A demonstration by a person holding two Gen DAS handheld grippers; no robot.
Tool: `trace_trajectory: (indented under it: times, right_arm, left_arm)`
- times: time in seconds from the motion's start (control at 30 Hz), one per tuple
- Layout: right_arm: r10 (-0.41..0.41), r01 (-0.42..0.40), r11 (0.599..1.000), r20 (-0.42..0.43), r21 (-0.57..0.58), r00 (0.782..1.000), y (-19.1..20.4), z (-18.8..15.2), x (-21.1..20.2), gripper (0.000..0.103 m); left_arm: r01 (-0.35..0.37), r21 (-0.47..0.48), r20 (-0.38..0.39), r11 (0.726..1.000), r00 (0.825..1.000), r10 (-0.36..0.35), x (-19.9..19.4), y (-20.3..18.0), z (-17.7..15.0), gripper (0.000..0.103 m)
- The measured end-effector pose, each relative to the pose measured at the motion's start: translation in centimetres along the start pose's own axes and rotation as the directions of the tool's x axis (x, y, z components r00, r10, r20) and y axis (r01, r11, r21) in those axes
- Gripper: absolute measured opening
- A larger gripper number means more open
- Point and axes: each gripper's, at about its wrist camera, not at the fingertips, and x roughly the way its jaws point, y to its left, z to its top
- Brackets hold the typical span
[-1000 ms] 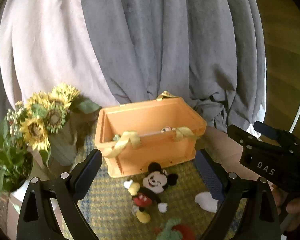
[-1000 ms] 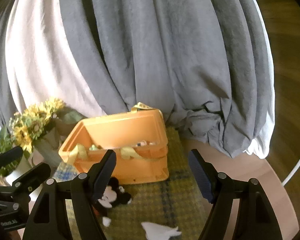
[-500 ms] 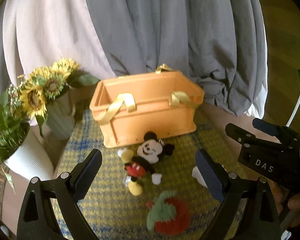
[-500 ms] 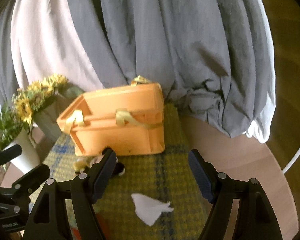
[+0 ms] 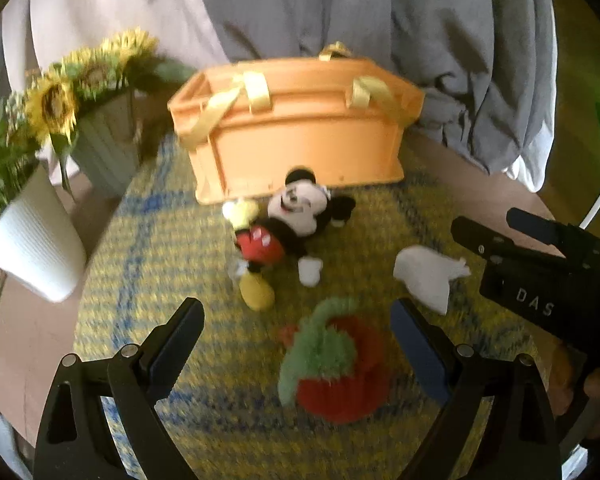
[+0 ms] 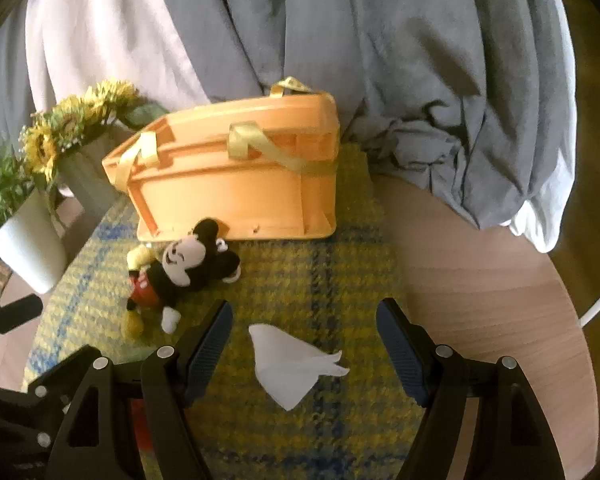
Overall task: Organize soft objects
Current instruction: 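Move both open tools back toward the red pompom and white cloth, then grasp the red-green pompom with the left tool while the right grasps the white cloth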
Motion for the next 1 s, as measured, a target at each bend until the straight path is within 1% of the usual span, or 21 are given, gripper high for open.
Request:
trace_trajectory:
  times: [0.2, 0.37, 0.57, 0.63, 0.7, 0.73, 0.83, 0.9, 0.93, 0.97, 1.0]
  right_arm:
    - [0.017, -0.018, 1.0, -0.067, -0.017, 0.998, -0.2, -1.4, 2.0, 0.075]
    - [0.038, -0.04, 0.999, -0.12, -0.014, 0.992, -0.4, -2.3, 3.5, 0.075]
    - [0.049, -0.053, 0.998, -0.152, -0.021, 0.987, -0.3, -2.9, 4.9, 0.075]
    - [0.05, -0.054, 0.998, -0.163, -0.023, 0.985, -0.3, -2.9, 5.5, 0.075]
    - [0.05, -0.055, 0.998, -0.172, -0.023, 0.984, -0.3, -2.9, 6.0, 0.075]
    - [0.052, -0.057, 0.998, -0.176, -0.023, 0.983, -0.4, -2.9, 6.2, 0.074]
    - [0.055, -0.061, 0.998, -0.187, -0.027, 0.981, -0.3, -3.0, 6.8, 0.072]
    - [0.054, -0.061, 0.998, -0.191, -0.034, 0.98, -0.1, -3.0, 7.0, 0.066]
    - [0.051, -0.06, 0.997, -0.192, -0.039, 0.98, 0.0, -3.0, 7.1, 0.064]
    - [0.05, -0.059, 0.997, -0.193, -0.043, 0.98, 0.1, -3.0, 7.2, 0.059]
    - [0.051, -0.061, 0.997, -0.196, -0.046, 0.979, 0.3, -3.0, 7.3, 0.056]
  left_arm:
    - [0.024, -0.013, -0.077, 1.0, 0.997, -0.025, 1.6, -0.6, -1.6, 0.095]
    - [0.044, -0.029, -0.112, 0.999, 0.993, -0.047, 2.6, -0.8, -2.3, 0.095]
    - [0.069, -0.053, -0.141, 0.996, 0.987, -0.076, 3.9, -0.7, -2.8, 0.093]
    - [0.078, -0.068, -0.154, 0.995, 0.984, -0.087, 4.5, -0.7, -2.9, 0.09]
    - [0.085, -0.077, -0.169, 0.993, 0.981, -0.097, 5.0, -0.7, -3.0, 0.084]
    - [0.086, -0.079, -0.171, 0.993, 0.98, -0.098, 5.1, -0.7, -3.1, 0.083]
    - [0.082, -0.07, -0.16, 0.994, 0.983, -0.092, 5.4, -0.7, -3.1, 0.077]
    - [0.087, -0.07, -0.161, 0.994, 0.982, -0.098, 5.7, -0.6, -3.2, 0.068]
    - [0.096, -0.074, -0.164, 0.993, 0.981, -0.107, 5.9, -0.6, -3.1, 0.065]
    - [0.107, -0.078, -0.169, 0.991, 0.979, -0.119, 6.1, -0.6, -3.2, 0.059]
    - [0.117, -0.082, -0.173, 0.99, 0.976, -0.13, 6.2, -0.5, -3.2, 0.056]
